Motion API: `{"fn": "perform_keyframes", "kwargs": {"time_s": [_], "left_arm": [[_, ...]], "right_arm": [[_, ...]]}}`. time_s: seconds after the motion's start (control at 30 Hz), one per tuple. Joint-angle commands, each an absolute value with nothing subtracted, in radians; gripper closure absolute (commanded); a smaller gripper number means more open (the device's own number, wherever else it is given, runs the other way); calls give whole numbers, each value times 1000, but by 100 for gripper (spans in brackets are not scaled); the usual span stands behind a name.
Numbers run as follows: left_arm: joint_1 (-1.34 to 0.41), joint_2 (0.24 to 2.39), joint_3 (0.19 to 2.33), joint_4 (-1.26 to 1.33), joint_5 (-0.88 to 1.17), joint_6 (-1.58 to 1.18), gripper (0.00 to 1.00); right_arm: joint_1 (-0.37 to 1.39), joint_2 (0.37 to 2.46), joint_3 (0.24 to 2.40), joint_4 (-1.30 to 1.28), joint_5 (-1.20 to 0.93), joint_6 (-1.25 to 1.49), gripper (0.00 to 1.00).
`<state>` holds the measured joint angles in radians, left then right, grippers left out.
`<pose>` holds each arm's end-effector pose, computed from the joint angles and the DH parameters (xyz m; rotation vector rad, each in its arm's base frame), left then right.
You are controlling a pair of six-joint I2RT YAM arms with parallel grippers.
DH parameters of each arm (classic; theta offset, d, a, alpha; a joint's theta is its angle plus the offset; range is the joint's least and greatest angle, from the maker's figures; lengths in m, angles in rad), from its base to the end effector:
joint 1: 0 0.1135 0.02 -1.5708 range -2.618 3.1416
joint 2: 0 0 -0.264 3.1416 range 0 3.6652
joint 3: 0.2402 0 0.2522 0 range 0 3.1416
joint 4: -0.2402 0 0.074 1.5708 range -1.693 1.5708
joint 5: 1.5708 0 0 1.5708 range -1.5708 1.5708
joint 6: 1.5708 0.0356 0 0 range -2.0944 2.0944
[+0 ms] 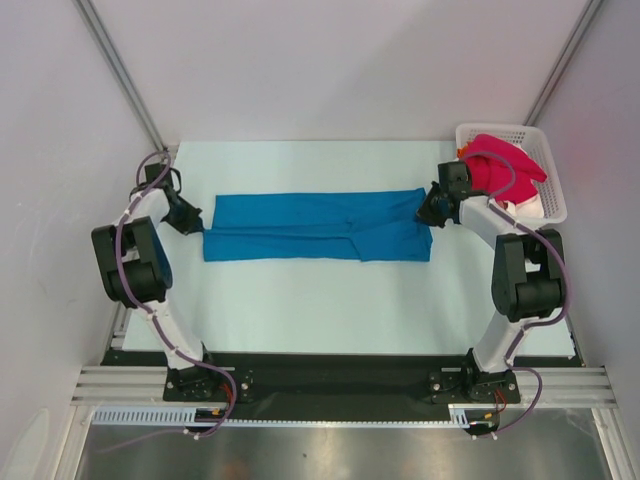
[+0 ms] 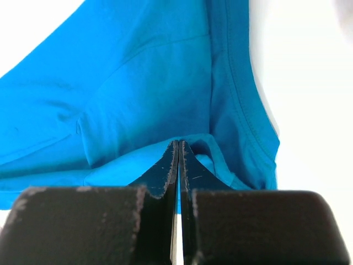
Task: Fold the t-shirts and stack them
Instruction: Fold the tshirt
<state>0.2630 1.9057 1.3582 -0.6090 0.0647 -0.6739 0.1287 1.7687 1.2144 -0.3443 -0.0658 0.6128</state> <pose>0.3784 0.0995 0.1863 -1.2213 2.4549 -0.2044 0.3765 0.0511 0.2087 0.5735 2.4434 0.3946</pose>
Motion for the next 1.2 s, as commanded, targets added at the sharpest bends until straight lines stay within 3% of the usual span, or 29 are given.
{"fn": "perform_keyframes", "kwargs": {"time_s": [0.0,0.57,0.63,0.67,0.77,0.97,1.03,1.1,1.13,1.17], "left_arm": [[259,1934,1427,-603,60,-683,100],[236,2016,1488,-601,103,-640,99],[235,1999,1486,-594,94,-623,92],[235,1984,1482,-594,72,-608,76],[233,1900,1468,-601,22,-578,57],[149,1653,1324,-598,-15,-577,42],[102,1629,1254,-575,23,-587,43],[80,1652,1217,-525,106,-594,50],[63,1672,1210,-519,118,-588,53],[57,1695,1216,-518,138,-578,60]], "right_arm": [[118,1787,1267,-305,-61,606,100],[100,1876,1298,-275,-35,560,100],[97,1891,1310,-267,-32,528,100],[97,1897,1316,-253,-26,499,98],[110,1878,1341,-282,-25,438,77],[309,1720,1353,-368,231,347,42],[368,1698,1333,-355,198,370,41],[464,1704,1309,-328,149,412,45],[501,1726,1302,-290,143,425,48],[553,1741,1304,-284,137,439,57]]}}
